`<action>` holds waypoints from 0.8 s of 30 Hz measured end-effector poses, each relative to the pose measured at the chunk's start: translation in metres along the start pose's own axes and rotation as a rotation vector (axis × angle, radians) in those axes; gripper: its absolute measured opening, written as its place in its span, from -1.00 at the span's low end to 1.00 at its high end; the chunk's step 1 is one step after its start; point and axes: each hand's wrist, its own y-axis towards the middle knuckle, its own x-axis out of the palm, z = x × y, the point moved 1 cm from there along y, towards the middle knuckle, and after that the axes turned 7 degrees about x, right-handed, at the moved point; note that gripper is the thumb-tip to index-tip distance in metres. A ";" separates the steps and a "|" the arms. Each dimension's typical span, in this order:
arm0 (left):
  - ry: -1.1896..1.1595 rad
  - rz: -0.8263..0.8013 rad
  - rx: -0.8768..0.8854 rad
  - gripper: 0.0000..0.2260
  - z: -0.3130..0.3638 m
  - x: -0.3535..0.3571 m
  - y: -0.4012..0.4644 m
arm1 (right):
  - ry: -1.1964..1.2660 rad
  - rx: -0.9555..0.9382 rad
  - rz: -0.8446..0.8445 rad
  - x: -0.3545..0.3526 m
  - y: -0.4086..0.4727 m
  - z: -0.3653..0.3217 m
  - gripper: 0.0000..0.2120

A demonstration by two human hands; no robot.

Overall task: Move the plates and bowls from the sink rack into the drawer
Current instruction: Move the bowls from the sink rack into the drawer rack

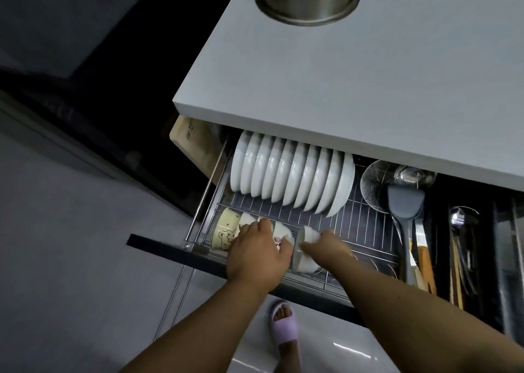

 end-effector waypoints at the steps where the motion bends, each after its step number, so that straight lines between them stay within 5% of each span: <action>1: -0.003 0.002 0.001 -0.58 0.000 0.000 0.000 | -0.007 0.010 0.000 0.004 0.002 -0.004 -0.40; 6: -0.018 0.012 0.000 -0.58 -0.003 0.004 0.001 | -0.050 0.035 -0.056 0.021 0.007 -0.015 -0.22; 20: -0.025 -0.032 -0.035 -0.58 0.001 0.000 0.000 | 0.023 -0.135 -0.100 -0.015 -0.008 -0.003 -0.72; 24: -0.049 -0.067 -0.032 -0.61 0.002 0.000 0.002 | 0.159 -0.200 -0.063 -0.052 -0.029 0.015 -0.69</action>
